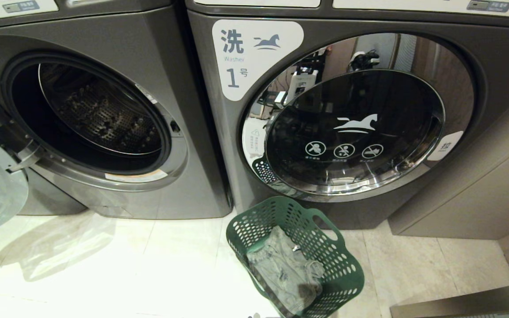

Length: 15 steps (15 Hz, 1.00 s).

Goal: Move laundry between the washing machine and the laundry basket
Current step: Pick a cloth and place it into the basket

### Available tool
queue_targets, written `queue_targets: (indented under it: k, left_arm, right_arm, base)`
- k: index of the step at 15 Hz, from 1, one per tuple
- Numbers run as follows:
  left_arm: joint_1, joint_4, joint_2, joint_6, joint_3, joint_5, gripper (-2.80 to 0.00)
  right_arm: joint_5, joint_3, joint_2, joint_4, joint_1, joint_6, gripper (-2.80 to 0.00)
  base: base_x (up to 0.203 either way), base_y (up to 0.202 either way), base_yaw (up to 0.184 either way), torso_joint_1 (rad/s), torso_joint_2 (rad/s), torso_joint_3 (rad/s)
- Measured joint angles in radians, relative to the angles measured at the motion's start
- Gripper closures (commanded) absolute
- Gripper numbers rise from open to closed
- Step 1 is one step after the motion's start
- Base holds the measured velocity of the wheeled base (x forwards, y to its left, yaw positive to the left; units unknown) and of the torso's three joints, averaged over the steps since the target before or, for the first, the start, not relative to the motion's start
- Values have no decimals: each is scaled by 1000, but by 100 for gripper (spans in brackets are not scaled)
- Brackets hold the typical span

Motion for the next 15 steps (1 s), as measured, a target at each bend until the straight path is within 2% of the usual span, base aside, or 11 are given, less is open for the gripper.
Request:
queue_targets:
  k: [8, 10, 15]
  left_arm:
    - [0, -1, 0, 0, 0, -2, 0]
    - [1, -1, 0, -4, 0, -1, 0]
    - [1, -1, 0, -5, 0, 0, 0]
  right_arm:
    - [0, 0, 0, 0, 0, 0, 0]
    - [0, 0, 0, 0, 1, -1, 0]
    - [0, 0, 0, 0, 0, -1, 0]
  base:
    - [0, 0, 0, 0, 0, 0]
    - [4, 105, -6, 3, 0, 4]
    - [0, 193, -1, 3, 3, 2]
